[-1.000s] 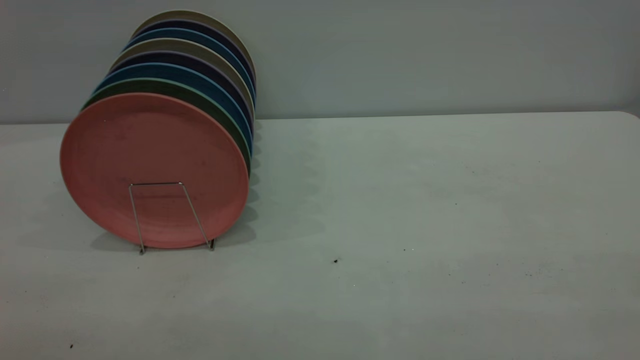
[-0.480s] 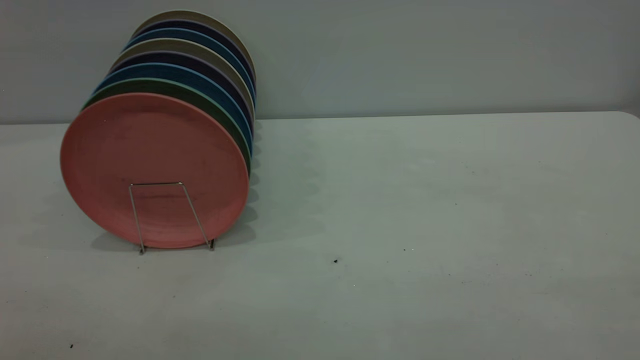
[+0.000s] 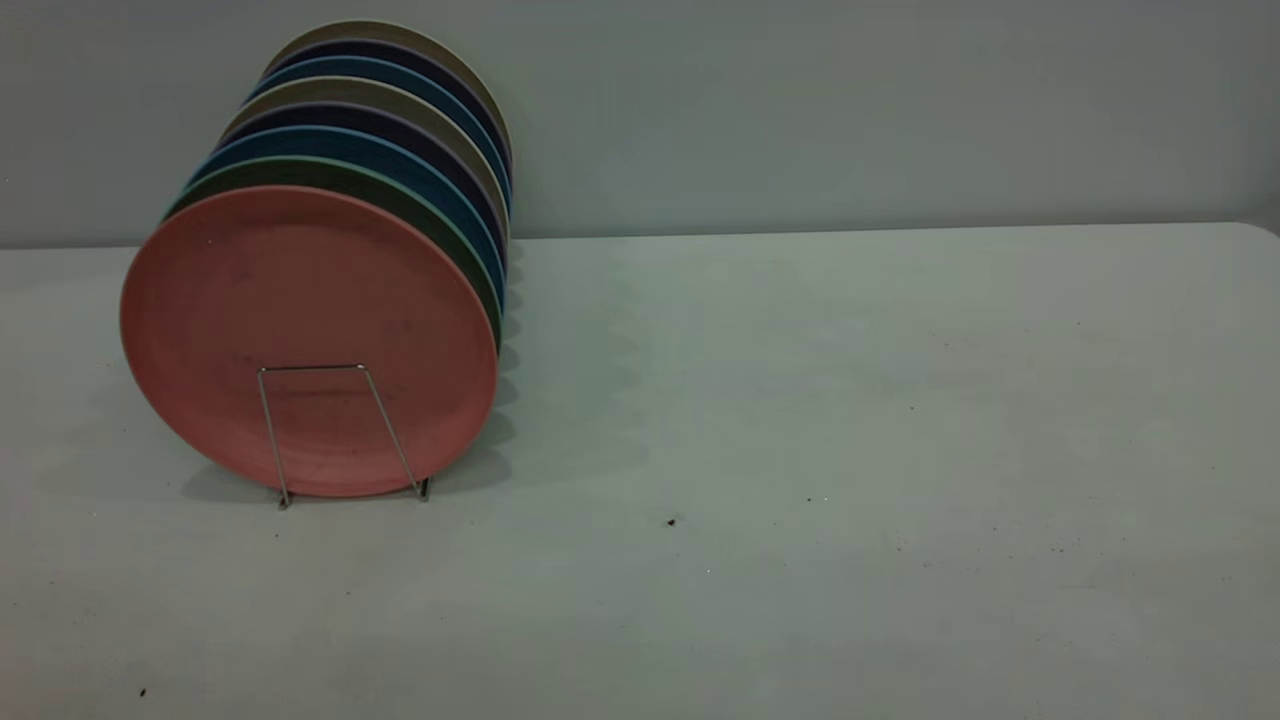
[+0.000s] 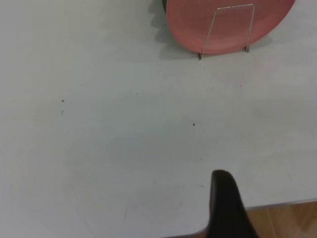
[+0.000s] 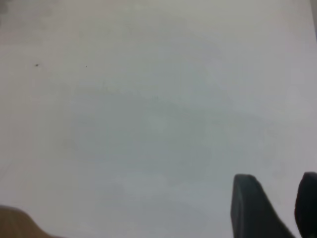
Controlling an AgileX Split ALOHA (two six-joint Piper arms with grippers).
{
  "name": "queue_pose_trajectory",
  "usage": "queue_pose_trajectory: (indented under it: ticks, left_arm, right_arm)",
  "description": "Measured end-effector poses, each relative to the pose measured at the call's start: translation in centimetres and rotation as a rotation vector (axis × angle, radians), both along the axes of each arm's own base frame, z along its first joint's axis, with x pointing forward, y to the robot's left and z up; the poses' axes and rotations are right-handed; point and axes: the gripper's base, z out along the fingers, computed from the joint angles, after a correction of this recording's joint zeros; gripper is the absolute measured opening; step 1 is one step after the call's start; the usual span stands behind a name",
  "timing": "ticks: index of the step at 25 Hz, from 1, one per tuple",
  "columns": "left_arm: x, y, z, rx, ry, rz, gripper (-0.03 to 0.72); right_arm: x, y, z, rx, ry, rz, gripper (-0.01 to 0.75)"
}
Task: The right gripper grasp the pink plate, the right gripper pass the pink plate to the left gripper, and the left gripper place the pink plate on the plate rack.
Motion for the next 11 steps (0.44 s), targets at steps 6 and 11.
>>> queue_pose_trajectory:
  ticks: [6,11]
  left_arm:
    - [0.00,0.00,0.00,0.000,0.000,0.000,0.475]
    - [0.00,0.00,0.00,0.000,0.000,0.000,0.475]
  right_arm:
    - [0.00,0.00,0.00,0.000,0.000,-0.001,0.237]
    - [0.00,0.00,0.00,0.000,0.000,-0.001,0.239]
